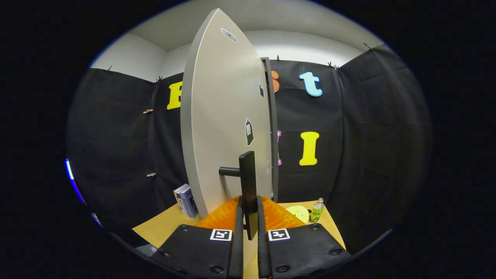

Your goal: Open the shoe cabinet door, grab the shoes and put them into the shoe cabinet, then close the shoe cabinet door.

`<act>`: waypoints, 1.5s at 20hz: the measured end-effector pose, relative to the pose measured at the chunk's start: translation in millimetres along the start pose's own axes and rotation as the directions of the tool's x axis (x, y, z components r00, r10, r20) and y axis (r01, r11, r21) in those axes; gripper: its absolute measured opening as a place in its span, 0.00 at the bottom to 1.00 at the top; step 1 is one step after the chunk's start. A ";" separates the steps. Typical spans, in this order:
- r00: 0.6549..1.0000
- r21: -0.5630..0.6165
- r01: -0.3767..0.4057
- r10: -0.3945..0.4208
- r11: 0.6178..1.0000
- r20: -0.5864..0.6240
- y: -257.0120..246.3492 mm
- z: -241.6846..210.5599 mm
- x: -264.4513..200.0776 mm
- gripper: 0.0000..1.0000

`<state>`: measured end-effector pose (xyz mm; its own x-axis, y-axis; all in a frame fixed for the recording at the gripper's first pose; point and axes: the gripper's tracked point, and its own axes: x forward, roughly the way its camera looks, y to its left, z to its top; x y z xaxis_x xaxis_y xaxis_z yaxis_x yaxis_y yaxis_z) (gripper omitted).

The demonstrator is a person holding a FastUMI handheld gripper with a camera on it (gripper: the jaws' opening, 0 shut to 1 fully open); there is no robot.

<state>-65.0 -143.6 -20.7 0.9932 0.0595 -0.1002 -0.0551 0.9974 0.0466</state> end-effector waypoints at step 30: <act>0.997 -0.038 -0.025 0.028 0.999 0.071 5.8 10.1 -64.0 0.14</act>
<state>-127.8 -142.0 -3.9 0.9960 0.0845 -0.0283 -0.0842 0.9964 0.0118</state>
